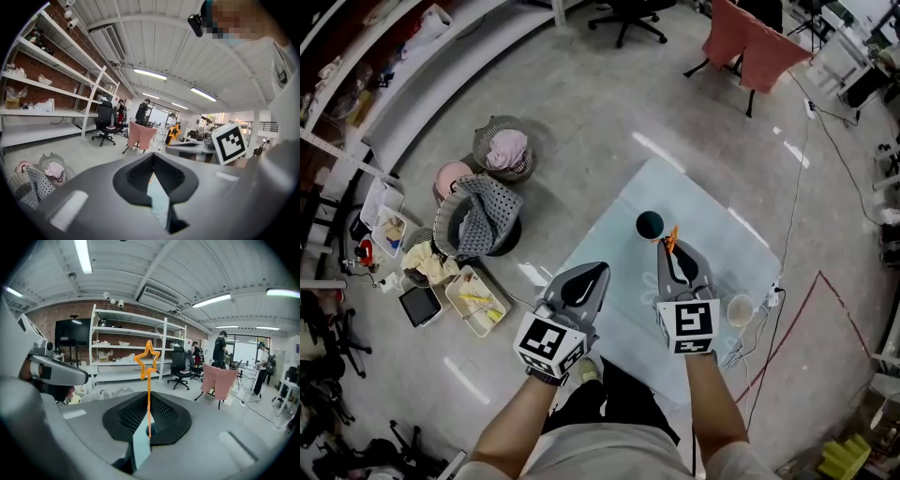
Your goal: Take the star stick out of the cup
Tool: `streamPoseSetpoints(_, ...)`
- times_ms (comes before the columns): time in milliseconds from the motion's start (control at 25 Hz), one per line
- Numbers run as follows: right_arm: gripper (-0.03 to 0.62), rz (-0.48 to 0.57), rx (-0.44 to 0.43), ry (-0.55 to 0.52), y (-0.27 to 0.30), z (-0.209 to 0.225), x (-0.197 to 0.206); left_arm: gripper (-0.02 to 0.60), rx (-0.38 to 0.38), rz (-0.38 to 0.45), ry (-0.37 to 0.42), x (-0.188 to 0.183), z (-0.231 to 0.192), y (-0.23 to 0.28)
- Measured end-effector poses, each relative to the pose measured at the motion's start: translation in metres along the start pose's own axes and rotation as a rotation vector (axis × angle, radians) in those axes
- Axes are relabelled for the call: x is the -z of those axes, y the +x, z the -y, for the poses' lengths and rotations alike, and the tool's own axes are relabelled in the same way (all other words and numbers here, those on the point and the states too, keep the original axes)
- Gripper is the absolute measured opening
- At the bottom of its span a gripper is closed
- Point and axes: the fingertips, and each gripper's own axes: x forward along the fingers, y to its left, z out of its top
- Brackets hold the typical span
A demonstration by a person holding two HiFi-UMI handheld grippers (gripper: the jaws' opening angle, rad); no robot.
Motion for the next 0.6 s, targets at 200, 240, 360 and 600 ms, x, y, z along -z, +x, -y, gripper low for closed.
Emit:
streamPoseSetpoints(200, 0.028, 0.054, -0.005, 0.041, -0.036, -0.017, -0.035, 0.006, 0.010, 0.011, 0.026, -0.018, 0.011, -0.024)
streamPoseSetpoints(240, 0.028, 0.063, -0.006, 0.048, -0.044, -0.021, -0.041, 0.006, 0.012, 0.014, 0.031, -0.022, 0.014, -0.030)
streamPoseSetpoints(360, 0.028, 0.093, -0.004, 0.061, -0.066, -0.031, -0.060, 0.006, 0.017, 0.024, 0.044, -0.034, 0.022, -0.046)
streamPoseSetpoints(600, 0.028, 0.147, -0.005, 0.055, -0.110, -0.052, -0.092, 0.006, 0.020, 0.039, 0.078, -0.059, 0.043, -0.081)
